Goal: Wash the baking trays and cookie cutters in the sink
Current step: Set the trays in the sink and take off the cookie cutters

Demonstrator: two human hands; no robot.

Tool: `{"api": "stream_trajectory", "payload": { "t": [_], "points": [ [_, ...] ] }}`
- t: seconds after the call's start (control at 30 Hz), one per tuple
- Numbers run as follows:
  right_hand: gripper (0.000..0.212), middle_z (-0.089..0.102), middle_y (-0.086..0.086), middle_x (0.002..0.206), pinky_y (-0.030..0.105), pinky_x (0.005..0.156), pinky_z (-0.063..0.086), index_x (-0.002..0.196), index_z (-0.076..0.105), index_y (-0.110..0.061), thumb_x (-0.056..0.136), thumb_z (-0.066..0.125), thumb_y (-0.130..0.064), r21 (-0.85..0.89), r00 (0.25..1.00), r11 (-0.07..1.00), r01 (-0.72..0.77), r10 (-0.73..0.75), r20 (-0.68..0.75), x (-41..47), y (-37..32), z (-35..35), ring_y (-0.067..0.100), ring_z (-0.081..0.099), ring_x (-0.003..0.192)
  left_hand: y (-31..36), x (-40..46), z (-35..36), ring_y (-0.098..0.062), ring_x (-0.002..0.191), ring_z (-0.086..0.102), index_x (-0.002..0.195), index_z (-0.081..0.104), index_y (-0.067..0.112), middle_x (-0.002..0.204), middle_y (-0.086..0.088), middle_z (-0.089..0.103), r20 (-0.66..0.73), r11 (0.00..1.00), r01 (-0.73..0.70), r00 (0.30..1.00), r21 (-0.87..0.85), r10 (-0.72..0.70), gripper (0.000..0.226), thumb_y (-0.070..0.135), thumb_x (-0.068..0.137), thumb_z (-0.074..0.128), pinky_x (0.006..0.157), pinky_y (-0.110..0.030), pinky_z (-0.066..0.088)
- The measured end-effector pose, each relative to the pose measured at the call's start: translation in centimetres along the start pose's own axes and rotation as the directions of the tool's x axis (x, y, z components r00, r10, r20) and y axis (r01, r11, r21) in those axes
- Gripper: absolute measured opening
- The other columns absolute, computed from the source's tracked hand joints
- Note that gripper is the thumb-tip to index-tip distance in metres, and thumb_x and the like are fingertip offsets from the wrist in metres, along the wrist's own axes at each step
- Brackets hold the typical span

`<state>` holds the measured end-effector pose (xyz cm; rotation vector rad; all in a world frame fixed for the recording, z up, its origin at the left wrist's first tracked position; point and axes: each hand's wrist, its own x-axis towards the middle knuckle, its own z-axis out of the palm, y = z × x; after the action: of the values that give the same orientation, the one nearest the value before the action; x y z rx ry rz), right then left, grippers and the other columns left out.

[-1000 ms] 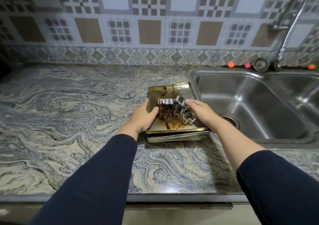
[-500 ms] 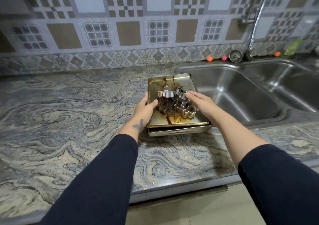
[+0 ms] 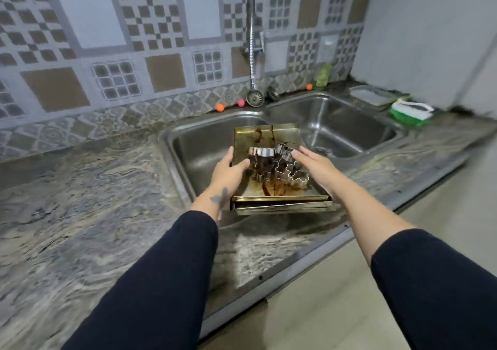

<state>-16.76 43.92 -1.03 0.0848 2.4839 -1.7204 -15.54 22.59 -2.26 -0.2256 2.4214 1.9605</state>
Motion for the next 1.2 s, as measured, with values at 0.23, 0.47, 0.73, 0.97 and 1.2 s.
{"api": "stream_trajectory", "payload": {
  "t": [0.23,0.47,0.73,0.97,1.2],
  "points": [
    [0.064,0.033,-0.001,0.153,0.034,0.113,0.024,0.146,0.035,-0.031,0.089,0.054,-0.053,-0.038,0.996,0.998,-0.048,0.045,-0.083,3.2,4.0,-13.3,0.020,0.035,0.138,4.1,2.8,14.2,-0.009,0.107,0.056,0.149,0.031,0.019,0.111,0.014,0.058,0.101,0.995,-0.018,0.995,-0.094,0.027,0.056,0.016,0.098,0.053,0.098,-0.026,0.041],
    [0.067,0.027,-0.002,0.156,0.040,0.115,0.018,0.149,0.028,-0.033,0.090,0.048,-0.059,-0.105,0.994,0.990,-0.095,0.089,-0.066,8.0,6.5,-21.5,0.023,0.026,0.143,5.6,7.4,22.7,-0.015,0.111,0.061,0.135,0.051,0.032,0.113,0.009,0.066,0.119,0.996,-0.014,0.993,-0.089,0.025,0.043,0.019,0.094,0.057,0.105,-0.039,0.044],
    [0.067,0.031,-0.003,0.154,0.040,0.114,0.021,0.148,0.027,-0.036,0.089,0.048,-0.060,-0.109,0.993,0.988,-0.110,0.105,-0.054,19.3,8.1,-26.2,0.022,0.032,0.140,7.3,17.1,28.6,-0.002,0.100,0.050,0.148,0.035,0.023,0.121,0.009,0.054,0.050,0.994,0.024,0.999,-0.108,-0.019,0.056,0.018,0.097,0.056,0.083,-0.012,0.040],
    [0.067,0.032,-0.003,0.154,0.039,0.113,0.022,0.148,0.026,-0.036,0.090,0.047,-0.060,-0.148,0.988,0.978,-0.146,0.152,0.030,28.5,9.1,-28.4,0.022,0.033,0.140,7.6,24.3,31.9,-0.007,0.103,0.045,0.147,0.037,0.018,0.141,-0.006,0.051,0.004,0.991,0.098,0.995,-0.096,-0.098,0.053,0.017,0.097,0.055,0.091,-0.021,0.036],
    [0.069,0.032,0.000,0.154,0.042,0.113,0.022,0.149,0.025,-0.037,0.088,0.048,-0.062,-0.158,0.961,0.974,-0.161,0.191,0.201,35.7,11.2,-28.6,0.024,0.031,0.141,6.3,28.1,33.9,-0.008,0.105,0.050,0.146,0.038,0.019,0.127,0.004,0.055,-0.110,0.975,0.194,0.972,-0.112,-0.206,0.051,0.017,0.097,0.054,0.088,-0.021,0.037]
  ]
}}
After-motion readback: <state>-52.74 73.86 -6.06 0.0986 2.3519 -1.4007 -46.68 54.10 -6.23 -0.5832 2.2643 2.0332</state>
